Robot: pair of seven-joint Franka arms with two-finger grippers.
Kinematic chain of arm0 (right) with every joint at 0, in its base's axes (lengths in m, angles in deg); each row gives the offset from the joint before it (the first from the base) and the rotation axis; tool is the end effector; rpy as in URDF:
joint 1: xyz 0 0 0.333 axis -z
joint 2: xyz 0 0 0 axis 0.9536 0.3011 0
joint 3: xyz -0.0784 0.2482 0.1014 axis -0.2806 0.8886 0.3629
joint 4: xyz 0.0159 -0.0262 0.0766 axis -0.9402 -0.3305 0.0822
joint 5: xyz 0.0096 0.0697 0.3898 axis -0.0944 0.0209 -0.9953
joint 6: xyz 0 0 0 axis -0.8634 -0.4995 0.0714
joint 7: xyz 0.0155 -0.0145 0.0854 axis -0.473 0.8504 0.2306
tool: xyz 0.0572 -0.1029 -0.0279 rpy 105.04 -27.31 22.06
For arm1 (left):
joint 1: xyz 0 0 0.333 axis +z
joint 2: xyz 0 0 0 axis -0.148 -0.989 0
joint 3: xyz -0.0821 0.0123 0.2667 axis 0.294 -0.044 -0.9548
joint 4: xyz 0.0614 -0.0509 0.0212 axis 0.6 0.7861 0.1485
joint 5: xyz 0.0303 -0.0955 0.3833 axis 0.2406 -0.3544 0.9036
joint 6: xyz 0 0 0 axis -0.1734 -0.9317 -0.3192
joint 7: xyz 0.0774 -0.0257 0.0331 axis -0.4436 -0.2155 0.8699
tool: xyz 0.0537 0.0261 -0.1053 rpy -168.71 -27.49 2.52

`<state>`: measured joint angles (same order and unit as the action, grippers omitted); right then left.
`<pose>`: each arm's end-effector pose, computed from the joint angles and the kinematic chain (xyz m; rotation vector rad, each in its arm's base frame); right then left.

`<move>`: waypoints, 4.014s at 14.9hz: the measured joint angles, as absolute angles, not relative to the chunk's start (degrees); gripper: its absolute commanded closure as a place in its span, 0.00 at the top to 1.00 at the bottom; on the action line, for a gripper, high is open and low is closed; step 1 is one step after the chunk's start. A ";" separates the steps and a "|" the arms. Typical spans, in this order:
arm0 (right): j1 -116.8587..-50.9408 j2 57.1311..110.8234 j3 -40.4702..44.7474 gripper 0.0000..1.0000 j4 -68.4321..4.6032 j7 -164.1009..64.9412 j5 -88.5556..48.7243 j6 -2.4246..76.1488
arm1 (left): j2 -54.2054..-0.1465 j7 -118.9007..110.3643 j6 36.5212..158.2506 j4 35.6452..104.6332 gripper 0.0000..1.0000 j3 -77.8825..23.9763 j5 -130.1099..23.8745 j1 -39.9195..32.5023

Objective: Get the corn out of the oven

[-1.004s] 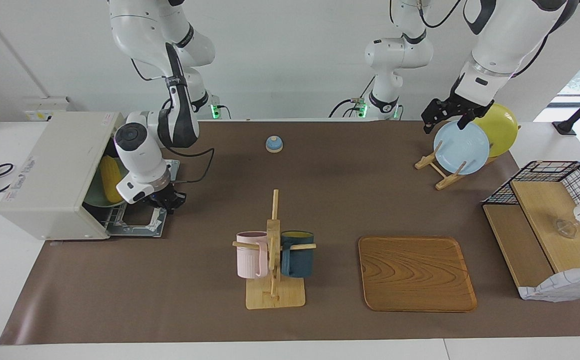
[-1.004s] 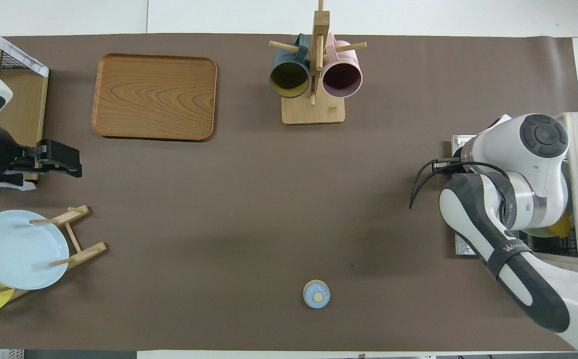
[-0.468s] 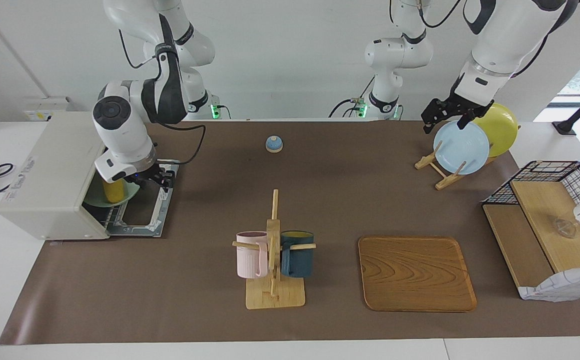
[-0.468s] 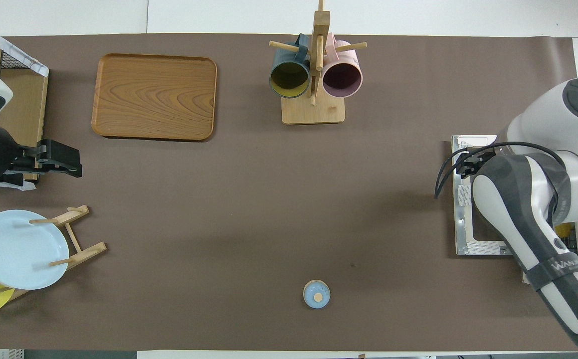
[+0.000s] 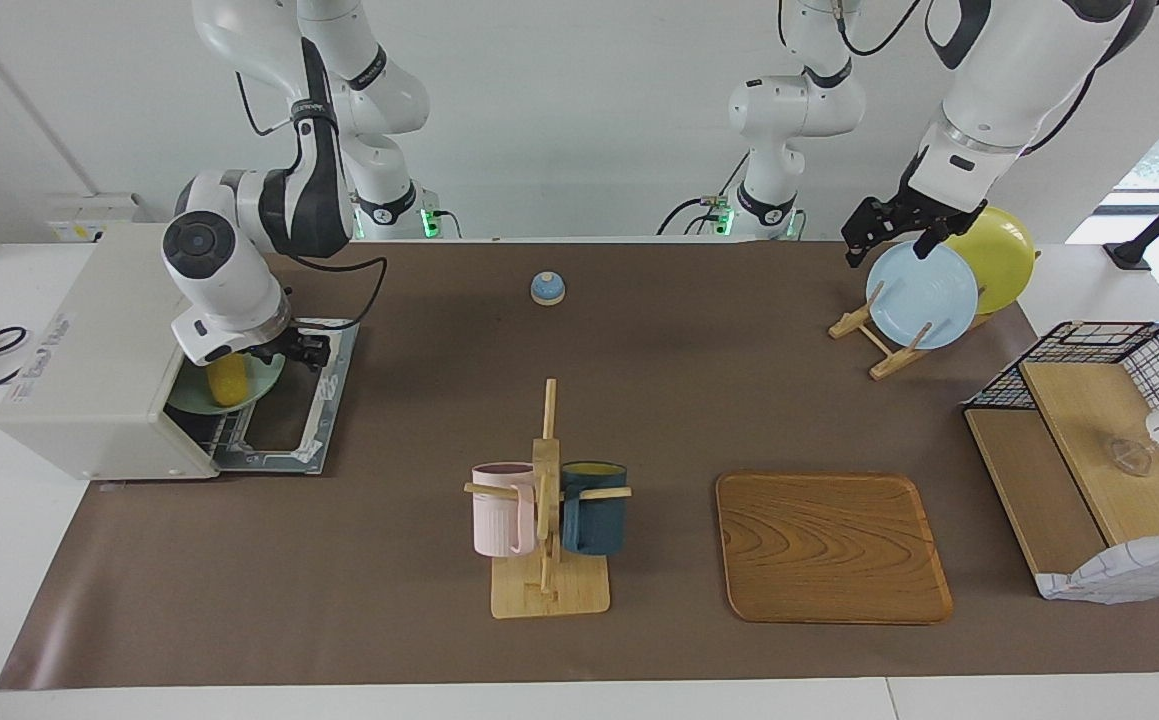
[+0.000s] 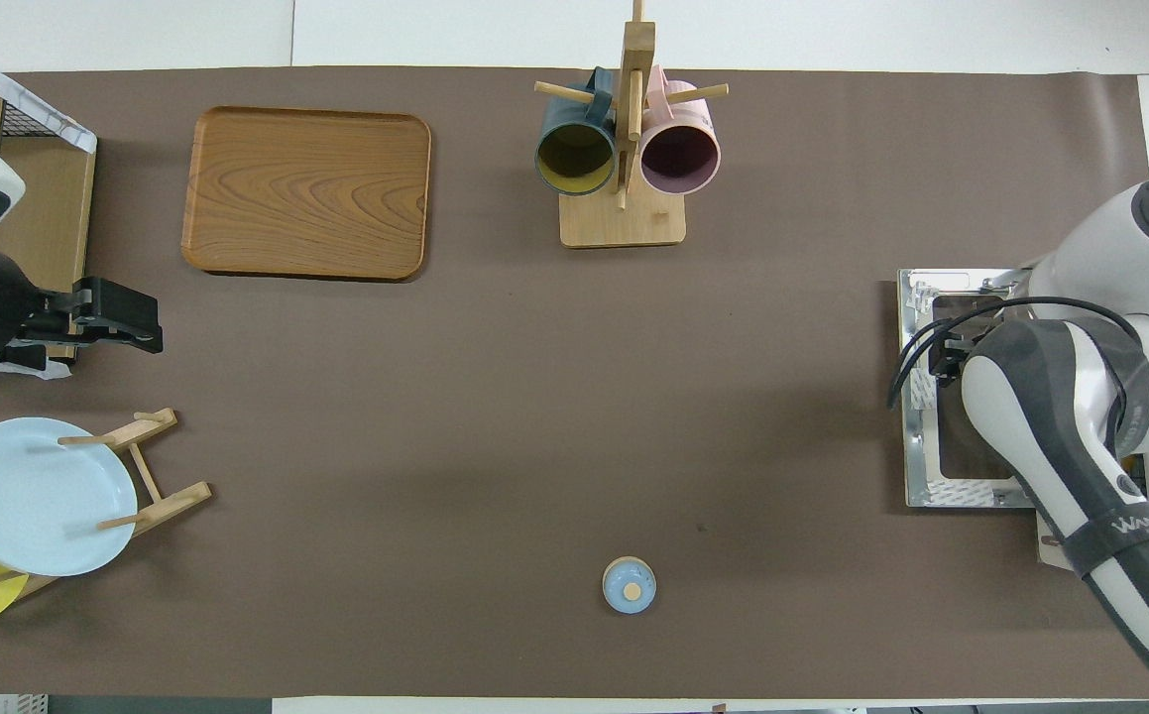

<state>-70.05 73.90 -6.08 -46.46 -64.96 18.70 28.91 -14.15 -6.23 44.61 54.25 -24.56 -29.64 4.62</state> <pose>0.5318 -0.0439 0.3228 2.9792 -0.1865 -0.3575 0.5250 -0.0911 0.5699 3.1280 0.1129 -0.1328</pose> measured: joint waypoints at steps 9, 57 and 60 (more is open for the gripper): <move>-67.75 71.23 -5.74 0.00 -52.88 -62.78 19.83 36.44 | -14.15 -6.23 44.61 54.25 1.00 -24.56 -29.64 4.62; -81.19 85.53 -4.30 0.00 -37.91 -82.25 21.69 26.56 | -14.20 -4.22 47.43 56.25 1.00 -23.29 -31.05 0.19; -78.13 83.92 -4.28 0.00 -45.55 -80.70 23.09 34.53 | -16.31 -0.37 52.96 58.96 1.00 -23.00 -33.69 -5.78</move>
